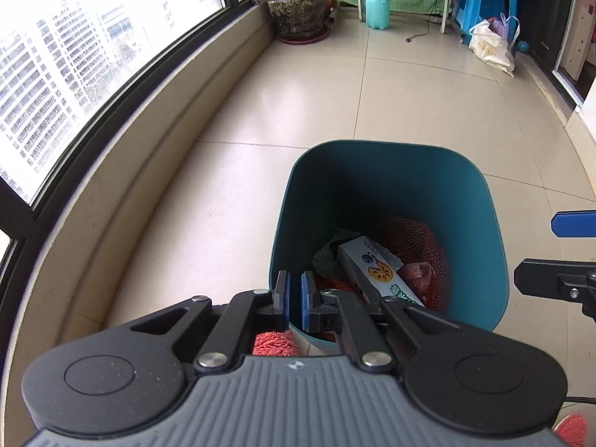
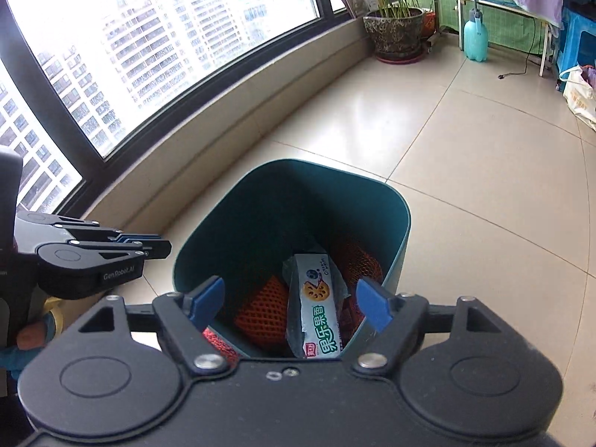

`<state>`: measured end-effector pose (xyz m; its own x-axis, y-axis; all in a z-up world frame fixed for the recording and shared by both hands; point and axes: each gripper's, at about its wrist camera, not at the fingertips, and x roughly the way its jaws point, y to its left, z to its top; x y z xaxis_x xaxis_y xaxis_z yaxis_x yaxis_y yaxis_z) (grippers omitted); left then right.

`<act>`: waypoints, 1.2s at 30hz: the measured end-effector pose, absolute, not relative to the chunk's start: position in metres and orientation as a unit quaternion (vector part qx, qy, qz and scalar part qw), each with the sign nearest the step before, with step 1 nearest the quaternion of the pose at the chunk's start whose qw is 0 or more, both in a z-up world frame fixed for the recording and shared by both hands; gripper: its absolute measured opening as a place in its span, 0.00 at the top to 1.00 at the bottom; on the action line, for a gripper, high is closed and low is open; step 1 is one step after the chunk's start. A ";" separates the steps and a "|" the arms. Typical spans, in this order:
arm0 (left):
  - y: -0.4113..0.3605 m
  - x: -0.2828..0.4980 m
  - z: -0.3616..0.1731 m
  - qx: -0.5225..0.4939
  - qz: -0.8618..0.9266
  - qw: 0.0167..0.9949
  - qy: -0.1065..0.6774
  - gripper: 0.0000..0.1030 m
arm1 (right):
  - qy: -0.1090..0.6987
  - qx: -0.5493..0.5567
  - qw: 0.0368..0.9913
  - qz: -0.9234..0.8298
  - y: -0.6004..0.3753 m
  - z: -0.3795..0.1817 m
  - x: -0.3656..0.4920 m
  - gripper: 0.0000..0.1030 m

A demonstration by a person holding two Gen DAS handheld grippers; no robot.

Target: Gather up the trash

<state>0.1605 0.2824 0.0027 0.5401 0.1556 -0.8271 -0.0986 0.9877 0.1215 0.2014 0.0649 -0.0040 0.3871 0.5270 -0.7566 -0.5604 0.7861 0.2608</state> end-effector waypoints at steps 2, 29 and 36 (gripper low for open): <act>0.279 0.150 0.014 0.025 0.072 0.884 0.461 0.95 | 0.433 -0.016 0.838 0.332 0.057 0.006 0.189 0.18; 0.219 0.040 0.065 -0.015 0.011 0.935 0.353 0.22 | 0.296 -0.007 0.895 0.334 -0.001 0.074 0.079 0.00; 0.215 0.032 0.063 -0.016 0.019 0.940 0.340 0.21 | 0.285 -0.002 0.906 0.314 -0.003 0.067 0.082 0.00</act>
